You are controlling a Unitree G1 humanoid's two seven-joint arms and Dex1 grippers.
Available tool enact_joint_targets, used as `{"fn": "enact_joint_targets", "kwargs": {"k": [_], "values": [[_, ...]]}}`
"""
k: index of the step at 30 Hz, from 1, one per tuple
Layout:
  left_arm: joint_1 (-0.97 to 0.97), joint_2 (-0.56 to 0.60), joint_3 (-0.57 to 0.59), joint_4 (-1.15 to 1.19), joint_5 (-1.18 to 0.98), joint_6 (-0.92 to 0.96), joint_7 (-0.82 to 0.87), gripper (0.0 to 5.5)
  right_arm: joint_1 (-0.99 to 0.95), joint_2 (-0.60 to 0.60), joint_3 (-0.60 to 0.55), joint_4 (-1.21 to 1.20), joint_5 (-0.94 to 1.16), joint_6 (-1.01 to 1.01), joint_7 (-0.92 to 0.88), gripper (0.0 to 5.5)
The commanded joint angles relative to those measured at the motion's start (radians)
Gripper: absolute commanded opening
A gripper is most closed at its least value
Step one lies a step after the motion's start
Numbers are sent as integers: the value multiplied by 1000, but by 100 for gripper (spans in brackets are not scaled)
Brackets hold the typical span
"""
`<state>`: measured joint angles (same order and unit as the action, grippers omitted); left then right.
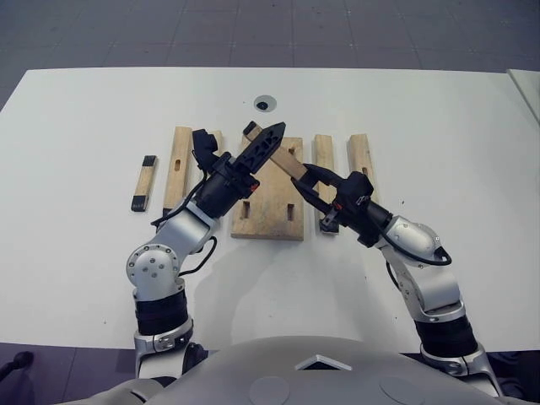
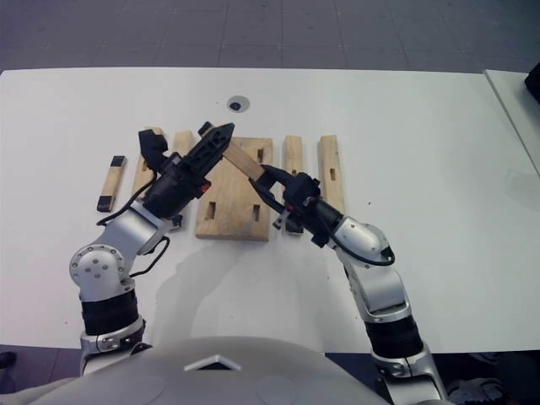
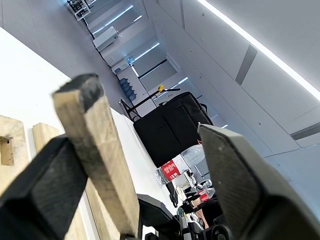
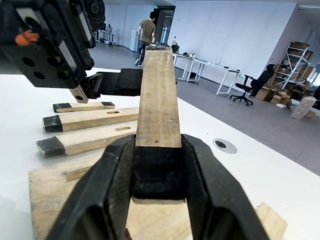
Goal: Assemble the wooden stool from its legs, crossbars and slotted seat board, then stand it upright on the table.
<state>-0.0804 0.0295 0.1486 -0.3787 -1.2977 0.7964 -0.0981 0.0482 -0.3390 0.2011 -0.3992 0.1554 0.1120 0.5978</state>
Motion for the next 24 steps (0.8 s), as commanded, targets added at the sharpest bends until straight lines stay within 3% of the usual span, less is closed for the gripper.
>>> {"fn": "enact_joint_targets", "kwargs": {"k": [1, 16, 21, 24], "values": [[-6, 17, 1, 11, 16, -18, 2, 297, 3, -12, 3, -14, -1, -2, 2, 133], [6, 18, 16, 53, -20, -41, 21, 55, 13, -32, 13, -20, -4, -10, 10, 133], [2, 15, 30, 70, -54, -47, 45, 43, 14, -45, 20, -17, -24, -32, 16, 133], [-5, 16, 36, 77, -64, -52, 57, 41, 9, -50, 20, -6, -55, -29, -2, 201]]}}
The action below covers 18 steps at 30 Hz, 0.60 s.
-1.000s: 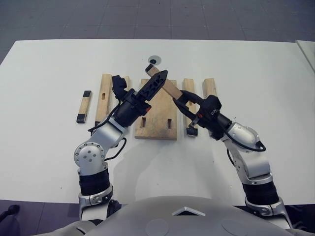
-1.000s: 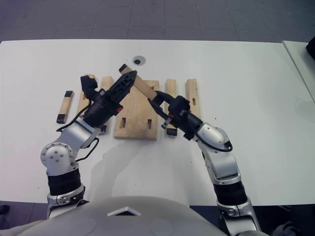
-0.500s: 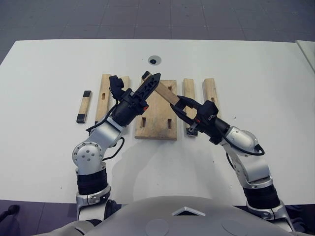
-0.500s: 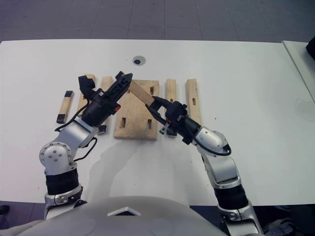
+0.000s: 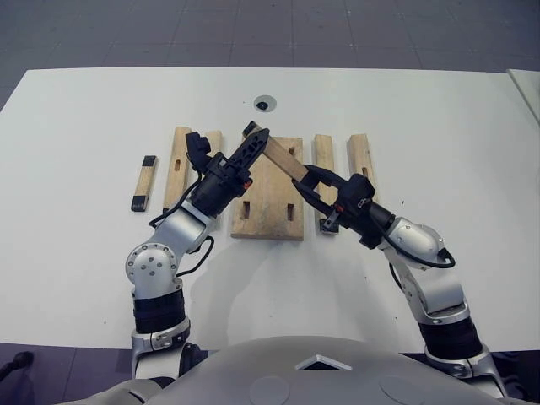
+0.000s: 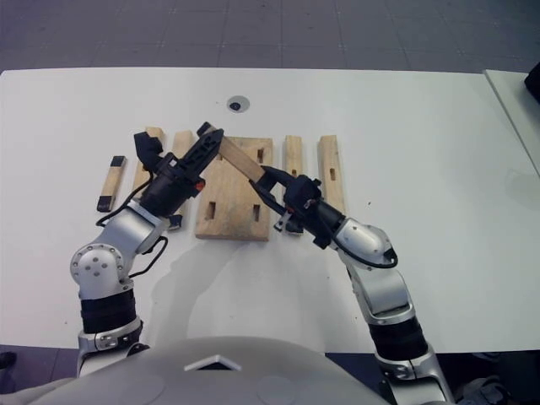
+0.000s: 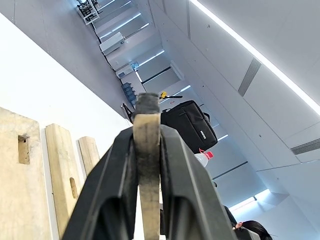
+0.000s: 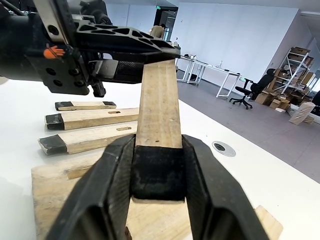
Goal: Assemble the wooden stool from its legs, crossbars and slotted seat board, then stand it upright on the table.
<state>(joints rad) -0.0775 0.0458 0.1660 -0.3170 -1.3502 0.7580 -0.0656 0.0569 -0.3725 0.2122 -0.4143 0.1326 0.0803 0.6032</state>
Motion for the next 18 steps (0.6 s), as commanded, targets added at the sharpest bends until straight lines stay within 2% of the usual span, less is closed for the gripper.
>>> {"fn": "enact_joint_targets", "kwargs": {"k": [1, 6, 11, 14, 18], "values": [[-11, 3, 23, 17, -12, -16, 28, 41, -1, -22, 11, 14, -39, 6, -6, 214], [-33, 38, 52, 29, 45, -55, 19, 41, 12, -44, 5, 18, -55, 6, -7, 283], [-27, 184, 94, 18, 468, -314, -23, 41, 38, -44, -47, 26, -64, 37, -56, 350], [-14, 266, 74, 53, 733, -458, -15, 41, 51, -45, -52, 37, -91, 43, -82, 400], [-10, 279, 54, 158, 897, -577, -43, 41, 99, -18, -39, 48, -98, 60, -120, 459]]}}
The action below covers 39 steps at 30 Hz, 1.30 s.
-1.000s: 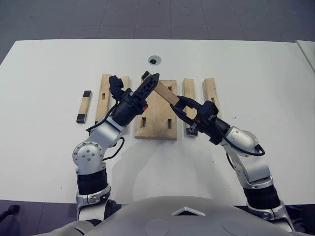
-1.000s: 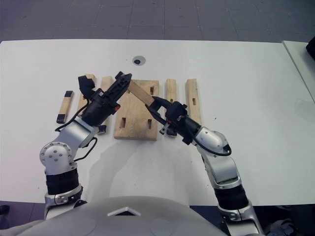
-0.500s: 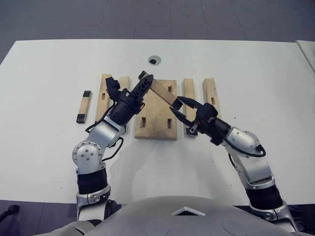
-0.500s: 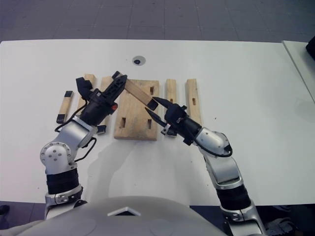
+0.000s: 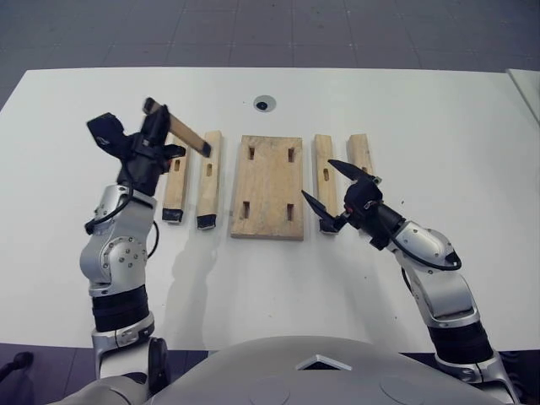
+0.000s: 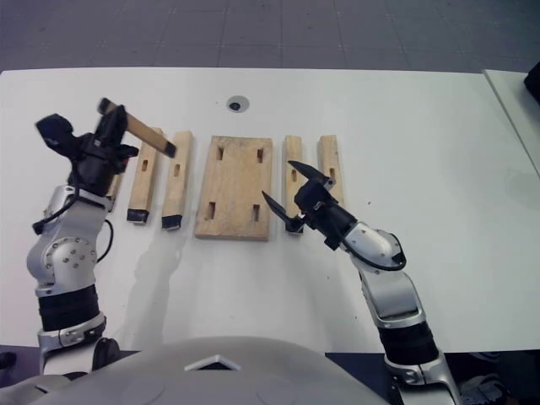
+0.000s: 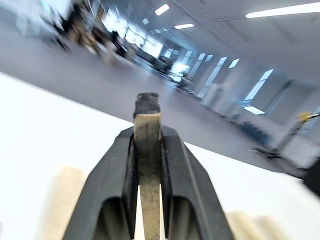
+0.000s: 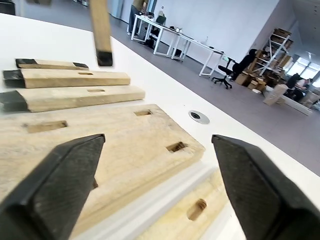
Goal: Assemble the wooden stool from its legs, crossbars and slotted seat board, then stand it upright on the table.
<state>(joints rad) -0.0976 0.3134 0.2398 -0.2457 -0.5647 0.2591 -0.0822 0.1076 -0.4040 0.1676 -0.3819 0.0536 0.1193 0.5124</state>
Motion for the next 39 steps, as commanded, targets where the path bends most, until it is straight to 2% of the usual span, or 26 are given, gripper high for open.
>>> {"fn": "enact_joint_targets", "kwargs": {"k": [1, 5, 14, 23, 32, 33, 36, 39], "values": [[12, 4, -19, 109, 128, -97, -35, 41, 60, 16, 11, 13, -24, 20, -35, 475], [33, -30, -6, 152, 148, -129, -47, 41, 89, 20, 2, 2, -27, 29, -53, 537], [30, -46, 6, 224, 190, -150, -65, 41, 92, 16, -15, -2, -20, 38, -61, 540], [-3, -27, -45, 294, 247, 57, -37, 41, 81, 19, -21, -2, -21, 44, -64, 540], [-24, -19, -15, 194, 265, 80, 4, 41, 80, 22, -25, 2, -23, 40, -72, 540], [-29, -15, -11, 158, 267, 74, 3, 77, 82, 23, -23, 1, -24, 40, -74, 540], [-71, 14, 14, 57, 253, 90, -5, 126, 82, 26, -18, 3, -26, 40, -80, 540], [-217, 63, 53, 17, 220, 134, -8, 179, 80, 28, -17, 5, -28, 39, -84, 540]]}}
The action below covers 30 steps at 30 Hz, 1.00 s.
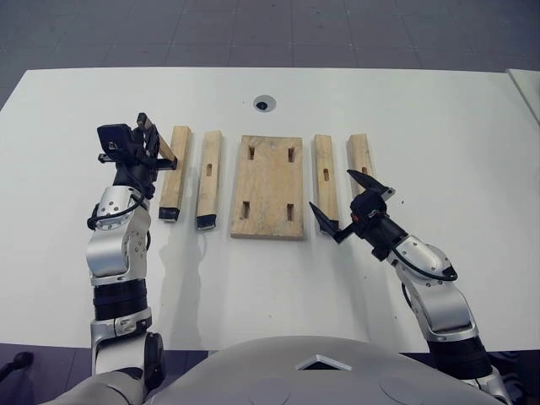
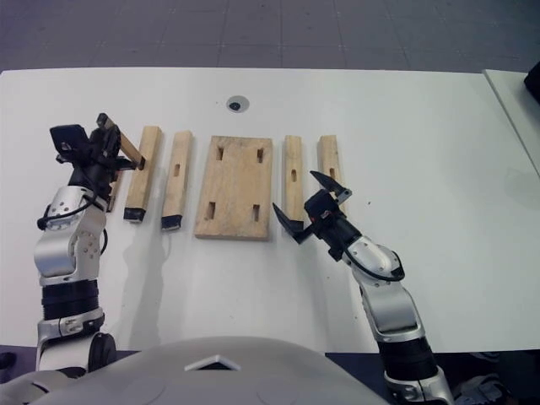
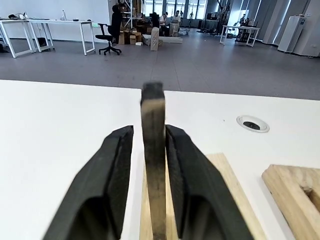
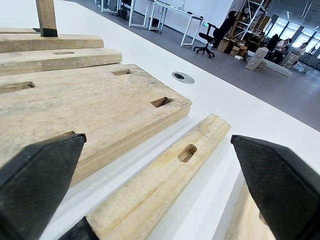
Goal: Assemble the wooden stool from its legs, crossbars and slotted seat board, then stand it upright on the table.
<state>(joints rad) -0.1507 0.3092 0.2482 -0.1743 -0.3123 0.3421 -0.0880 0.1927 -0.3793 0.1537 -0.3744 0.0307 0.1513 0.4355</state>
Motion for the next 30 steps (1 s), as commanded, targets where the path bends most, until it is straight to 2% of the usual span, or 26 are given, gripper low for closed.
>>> {"fn": "enact_joint_targets", "kwargs": {"k": [1, 5, 8, 15, 18, 22, 30], "values": [[-236, 83, 57, -37, -52, 73, -7, 193, -6, 5, -1, -2, -7, 6, -8, 540], [-481, 122, 58, 122, -71, 95, -43, 263, -11, 8, 7, 2, -14, 3, -13, 540], [-561, 134, 31, 310, -30, 58, -75, 308, -14, 10, 11, 2, -19, 0, -15, 540], [-371, 76, -8, 636, 15, 31, -154, 427, -12, 15, 15, 8, -26, -8, -23, 540], [-345, 67, -19, 637, 24, -3, -173, 471, -12, 18, 20, 9, -34, -16, -25, 540], [-426, 91, 5, 581, 4, -19, -172, 535, 0, 24, 27, 5, -40, -20, -28, 540], [-443, 217, 45, 394, 27, -56, -208, 538, 11, 26, 44, 10, -53, -21, -29, 540]]}}
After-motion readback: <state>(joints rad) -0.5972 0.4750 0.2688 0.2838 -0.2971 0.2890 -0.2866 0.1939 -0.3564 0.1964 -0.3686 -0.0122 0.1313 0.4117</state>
